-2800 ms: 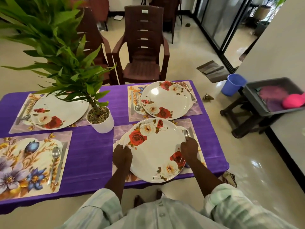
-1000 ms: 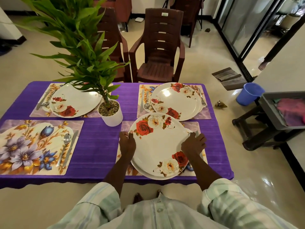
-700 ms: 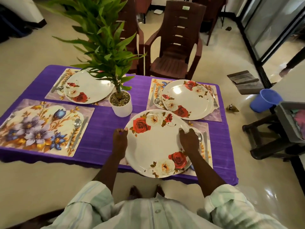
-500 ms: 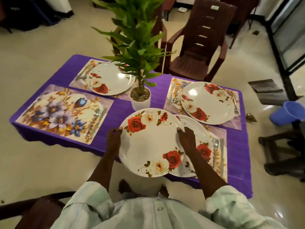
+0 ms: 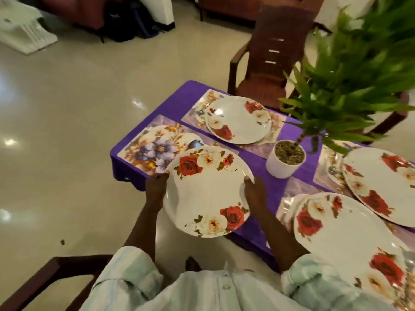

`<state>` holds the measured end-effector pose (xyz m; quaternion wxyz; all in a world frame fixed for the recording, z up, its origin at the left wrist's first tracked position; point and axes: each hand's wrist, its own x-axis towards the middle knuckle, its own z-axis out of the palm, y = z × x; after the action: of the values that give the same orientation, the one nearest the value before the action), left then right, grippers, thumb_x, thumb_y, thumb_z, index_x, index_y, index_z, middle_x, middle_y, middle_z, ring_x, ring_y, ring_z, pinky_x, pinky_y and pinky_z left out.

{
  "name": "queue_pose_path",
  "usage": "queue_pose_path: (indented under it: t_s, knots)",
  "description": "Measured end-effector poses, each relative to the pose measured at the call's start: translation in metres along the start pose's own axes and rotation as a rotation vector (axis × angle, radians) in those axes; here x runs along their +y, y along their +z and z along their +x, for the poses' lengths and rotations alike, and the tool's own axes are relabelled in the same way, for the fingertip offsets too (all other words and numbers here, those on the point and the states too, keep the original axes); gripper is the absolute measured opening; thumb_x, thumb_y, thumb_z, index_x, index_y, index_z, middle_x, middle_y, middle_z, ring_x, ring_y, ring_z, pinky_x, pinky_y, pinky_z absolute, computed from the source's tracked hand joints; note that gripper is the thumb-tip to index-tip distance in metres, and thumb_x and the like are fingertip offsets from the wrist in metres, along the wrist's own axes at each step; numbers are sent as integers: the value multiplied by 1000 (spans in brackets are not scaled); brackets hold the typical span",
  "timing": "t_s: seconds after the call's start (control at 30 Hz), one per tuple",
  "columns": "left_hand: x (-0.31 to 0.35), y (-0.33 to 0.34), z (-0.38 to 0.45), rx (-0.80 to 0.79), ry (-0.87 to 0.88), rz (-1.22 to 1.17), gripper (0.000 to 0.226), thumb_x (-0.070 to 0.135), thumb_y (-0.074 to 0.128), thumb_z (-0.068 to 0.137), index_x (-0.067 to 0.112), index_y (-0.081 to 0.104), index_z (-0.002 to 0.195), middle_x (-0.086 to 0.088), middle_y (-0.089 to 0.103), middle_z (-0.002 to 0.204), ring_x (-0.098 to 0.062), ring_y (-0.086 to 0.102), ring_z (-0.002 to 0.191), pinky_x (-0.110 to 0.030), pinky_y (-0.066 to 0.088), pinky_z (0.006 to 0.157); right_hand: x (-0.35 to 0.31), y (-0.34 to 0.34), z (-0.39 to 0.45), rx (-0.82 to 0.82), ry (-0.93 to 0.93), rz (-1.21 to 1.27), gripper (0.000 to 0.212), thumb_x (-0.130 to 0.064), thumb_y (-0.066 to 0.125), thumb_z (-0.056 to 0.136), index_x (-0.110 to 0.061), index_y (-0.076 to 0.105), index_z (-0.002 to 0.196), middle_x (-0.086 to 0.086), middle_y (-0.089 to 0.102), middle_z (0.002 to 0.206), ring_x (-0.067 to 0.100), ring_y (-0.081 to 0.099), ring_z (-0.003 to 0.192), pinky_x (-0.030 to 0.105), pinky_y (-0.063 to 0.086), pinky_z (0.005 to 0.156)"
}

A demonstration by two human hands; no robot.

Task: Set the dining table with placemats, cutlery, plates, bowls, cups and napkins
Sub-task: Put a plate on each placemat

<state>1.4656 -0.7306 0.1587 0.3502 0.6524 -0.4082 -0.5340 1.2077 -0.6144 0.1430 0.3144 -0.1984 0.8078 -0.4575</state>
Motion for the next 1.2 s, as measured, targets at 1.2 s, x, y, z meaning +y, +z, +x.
queue_pose_path:
  t_s: [1.2]
  knots:
    - [65, -30, 282, -159, 268, 678, 29, 27, 57, 95, 1, 69, 100, -16, 69, 99, -34, 64, 94, -40, 50, 81, -91, 214, 41, 498, 236, -55, 27, -8, 51, 92, -5, 68, 112, 12, 69, 111, 29, 62, 104, 23, 38, 82]
